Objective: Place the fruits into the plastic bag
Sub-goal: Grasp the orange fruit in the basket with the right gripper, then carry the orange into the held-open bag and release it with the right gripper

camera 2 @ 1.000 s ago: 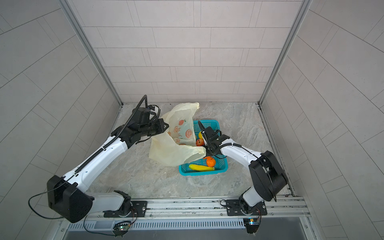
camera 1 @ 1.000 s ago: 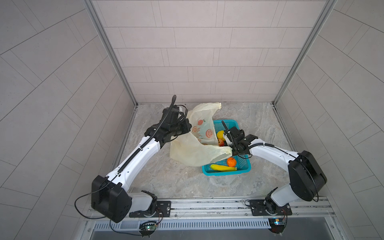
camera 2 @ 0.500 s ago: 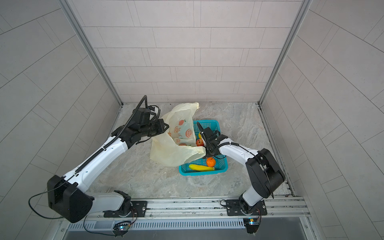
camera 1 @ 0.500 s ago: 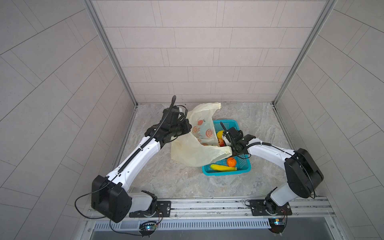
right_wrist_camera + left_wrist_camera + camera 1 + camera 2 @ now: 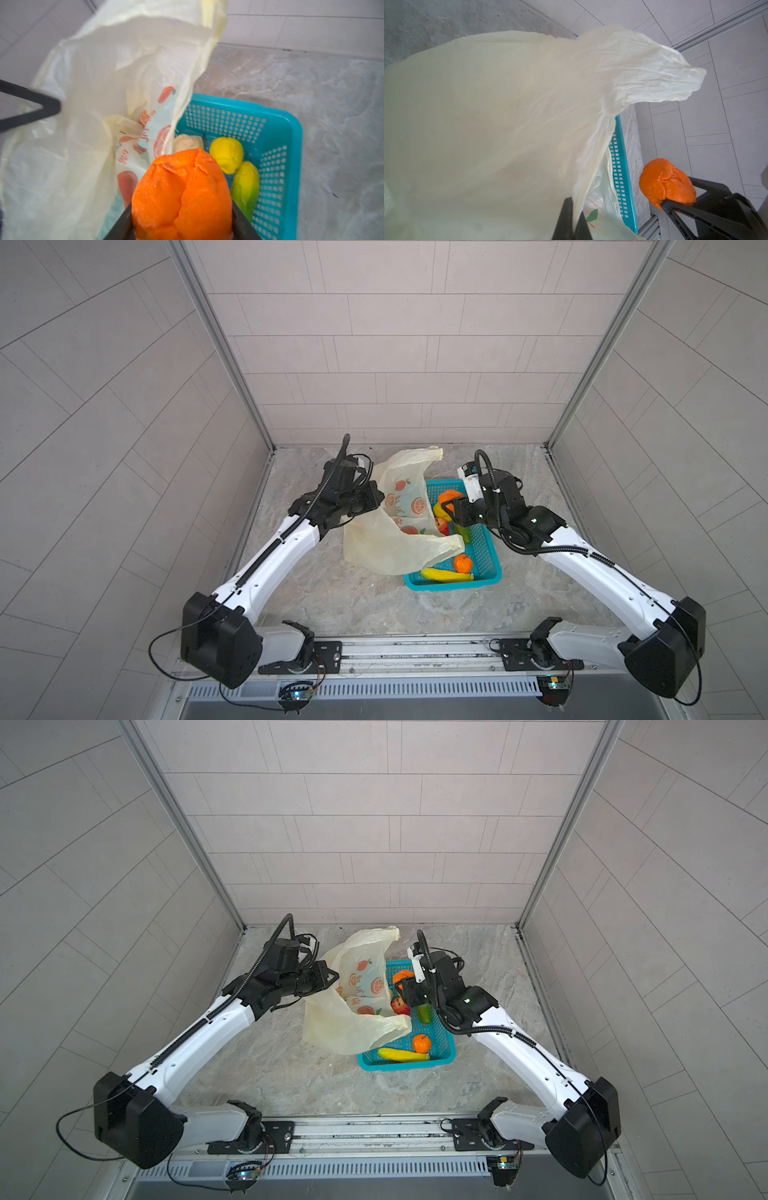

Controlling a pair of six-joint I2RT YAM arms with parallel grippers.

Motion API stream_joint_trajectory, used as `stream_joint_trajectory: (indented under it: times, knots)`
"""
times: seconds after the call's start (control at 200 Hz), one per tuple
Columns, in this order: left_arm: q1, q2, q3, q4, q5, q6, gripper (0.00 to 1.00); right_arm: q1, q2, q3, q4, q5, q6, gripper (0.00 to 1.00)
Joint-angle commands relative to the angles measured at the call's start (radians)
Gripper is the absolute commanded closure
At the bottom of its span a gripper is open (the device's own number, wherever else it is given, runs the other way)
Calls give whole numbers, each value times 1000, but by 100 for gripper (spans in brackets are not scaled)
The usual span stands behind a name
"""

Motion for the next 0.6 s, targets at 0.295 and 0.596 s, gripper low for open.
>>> stream_joint_trajectory:
  times: [0.295,0.596]
  knots:
    - [32,-73,-91,129,110,-74,100,152,382,211,163,-326,-55,60]
    - [33,-94,-124,149,105,-81,100,175,549,220,227,-388,21,56]
